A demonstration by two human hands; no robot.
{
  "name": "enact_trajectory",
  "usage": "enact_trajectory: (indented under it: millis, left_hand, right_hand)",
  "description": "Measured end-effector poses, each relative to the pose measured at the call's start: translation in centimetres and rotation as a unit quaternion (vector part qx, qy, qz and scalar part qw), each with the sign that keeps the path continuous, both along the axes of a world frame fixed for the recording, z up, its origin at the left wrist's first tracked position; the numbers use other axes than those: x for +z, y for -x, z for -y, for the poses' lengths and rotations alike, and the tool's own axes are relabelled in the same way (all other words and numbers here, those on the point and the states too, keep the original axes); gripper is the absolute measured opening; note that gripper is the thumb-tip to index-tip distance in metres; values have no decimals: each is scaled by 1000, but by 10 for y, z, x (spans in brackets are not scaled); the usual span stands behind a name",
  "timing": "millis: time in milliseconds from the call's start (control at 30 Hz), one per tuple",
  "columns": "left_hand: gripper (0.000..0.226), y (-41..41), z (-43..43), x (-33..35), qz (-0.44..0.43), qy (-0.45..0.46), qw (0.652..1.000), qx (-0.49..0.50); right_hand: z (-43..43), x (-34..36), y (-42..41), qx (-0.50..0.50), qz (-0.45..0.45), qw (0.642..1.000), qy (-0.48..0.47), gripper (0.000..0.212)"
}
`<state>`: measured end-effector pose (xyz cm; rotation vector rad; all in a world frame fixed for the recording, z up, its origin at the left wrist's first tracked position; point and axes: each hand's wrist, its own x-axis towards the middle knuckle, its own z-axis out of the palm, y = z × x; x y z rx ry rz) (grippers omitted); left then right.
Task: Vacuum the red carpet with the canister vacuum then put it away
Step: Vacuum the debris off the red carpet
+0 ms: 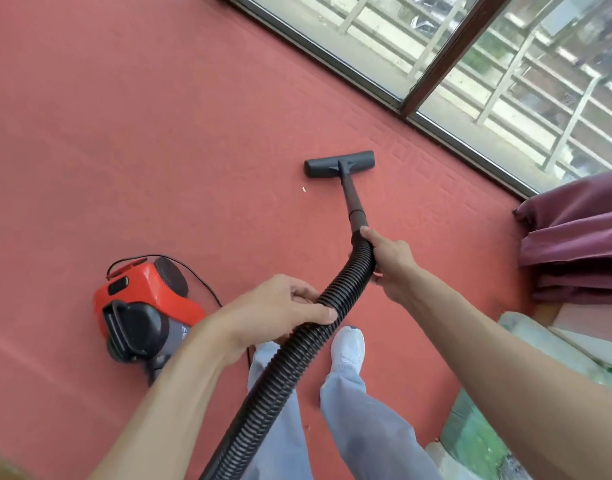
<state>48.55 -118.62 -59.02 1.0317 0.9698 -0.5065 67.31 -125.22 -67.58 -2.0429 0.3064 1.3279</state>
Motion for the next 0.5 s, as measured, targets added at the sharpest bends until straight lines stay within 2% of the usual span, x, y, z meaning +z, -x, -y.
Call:
enact_trajectory:
  millis: [100,200,267,367,500]
  left_hand:
    - [22,3,14,-6,7,3,999,50]
    - [30,19,4,5,50,44,997,27]
    - [36,32,-10,16,77,69,995,-19]
    - [39,43,-28,27,69,72,993,-59]
    - [37,57,-36,25,33,36,998,-49]
  right_hand:
    - [-17,-3,2,19,33,999,-14,43]
    - [-27,14,7,49,60,997,-24,38]
    - [-21,29,16,76,49,996,-22,33]
    - [-7,37,35,93,8,996,-13,33]
    - [-14,18,54,56,-6,998,0,30]
